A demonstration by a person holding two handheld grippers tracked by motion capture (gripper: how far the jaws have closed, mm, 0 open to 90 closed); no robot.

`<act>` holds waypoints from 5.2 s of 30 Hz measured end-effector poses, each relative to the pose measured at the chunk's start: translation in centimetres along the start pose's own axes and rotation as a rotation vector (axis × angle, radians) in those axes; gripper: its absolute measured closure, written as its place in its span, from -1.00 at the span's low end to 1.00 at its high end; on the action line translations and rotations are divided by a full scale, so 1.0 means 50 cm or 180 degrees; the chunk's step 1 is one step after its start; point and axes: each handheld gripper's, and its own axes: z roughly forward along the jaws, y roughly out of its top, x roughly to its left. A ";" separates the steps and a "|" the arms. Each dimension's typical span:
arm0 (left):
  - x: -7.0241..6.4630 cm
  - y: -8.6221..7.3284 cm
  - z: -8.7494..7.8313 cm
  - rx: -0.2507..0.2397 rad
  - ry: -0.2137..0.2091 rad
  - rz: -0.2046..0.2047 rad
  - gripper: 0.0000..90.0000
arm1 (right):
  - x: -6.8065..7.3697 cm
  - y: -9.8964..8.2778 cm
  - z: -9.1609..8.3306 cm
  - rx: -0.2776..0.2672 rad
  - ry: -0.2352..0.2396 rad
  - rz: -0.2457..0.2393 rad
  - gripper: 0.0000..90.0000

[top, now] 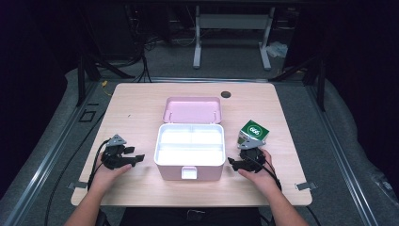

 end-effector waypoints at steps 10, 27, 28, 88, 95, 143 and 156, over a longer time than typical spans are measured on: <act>-0.010 0.006 -0.019 0.0014 -0.0024 0.0074 -0.04 | -0.001 0.005 -0.017 0.0016 0.0050 -0.0033 -0.27; -0.023 0.034 -0.047 -0.0124 -0.0103 0.0161 0.03 | -0.006 0.020 -0.049 -0.0076 0.0070 -0.0128 -0.14; -0.026 0.038 -0.050 -0.0112 -0.0122 0.0167 0.04 | -0.006 0.020 -0.050 -0.0093 0.0079 -0.0117 -0.14; -0.249 0.374 0.047 0.1533 -0.0948 0.2296 0.74 | -0.005 0.006 -0.039 0.0075 0.0142 -0.0209 -0.15; -0.264 0.381 0.070 0.1640 -0.0983 0.2398 0.77 | -0.005 0.005 -0.038 0.0087 0.0152 -0.0217 -0.15; -0.318 0.404 0.139 0.2183 -0.1033 0.2681 0.93 | -0.007 0.003 -0.035 0.0088 0.0157 -0.0211 -0.16; -0.316 0.404 0.137 0.2165 -0.1069 0.2726 0.97 | -0.007 0.002 -0.034 0.0098 0.0154 -0.0207 -0.16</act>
